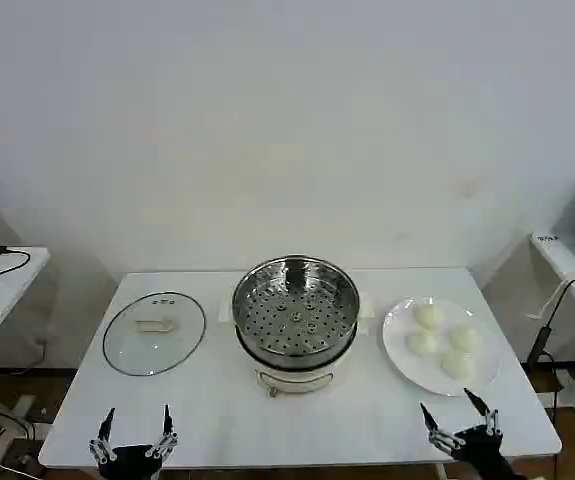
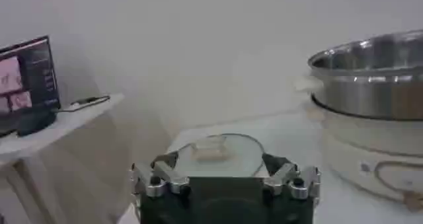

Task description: Take steamed baozi put them in steamer then cover it.

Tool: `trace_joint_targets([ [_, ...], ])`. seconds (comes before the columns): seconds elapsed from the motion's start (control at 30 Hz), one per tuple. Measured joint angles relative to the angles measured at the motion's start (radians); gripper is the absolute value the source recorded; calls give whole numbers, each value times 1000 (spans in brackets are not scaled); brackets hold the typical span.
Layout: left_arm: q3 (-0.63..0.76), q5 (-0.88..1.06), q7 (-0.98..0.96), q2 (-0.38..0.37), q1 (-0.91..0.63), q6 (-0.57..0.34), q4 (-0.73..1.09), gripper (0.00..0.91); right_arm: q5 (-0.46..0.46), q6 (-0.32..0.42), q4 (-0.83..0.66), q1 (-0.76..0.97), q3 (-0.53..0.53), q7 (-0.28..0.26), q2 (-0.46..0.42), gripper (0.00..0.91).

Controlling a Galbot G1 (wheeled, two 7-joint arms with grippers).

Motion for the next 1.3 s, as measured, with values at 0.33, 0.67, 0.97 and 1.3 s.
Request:
trace_joint_targets([
  [0.33, -50, 16, 19, -5, -9, 57, -9, 907, -183, -42, -96, 169, 84, -167, -221, 907],
  [0.67, -64, 45, 22, -16, -6, 74, -1, 907, -378, 14, -306, 468, 6, -450, -490, 907],
  [0.97, -76, 57, 22, -32, -11, 83, 0, 907, -484, 96, -541, 960, -384, -655, -635, 907],
  [1.3, -93, 59, 23, -46, -12, 91, -22, 907, -543, 161, -829, 1508, -914, -781, -590, 907],
])
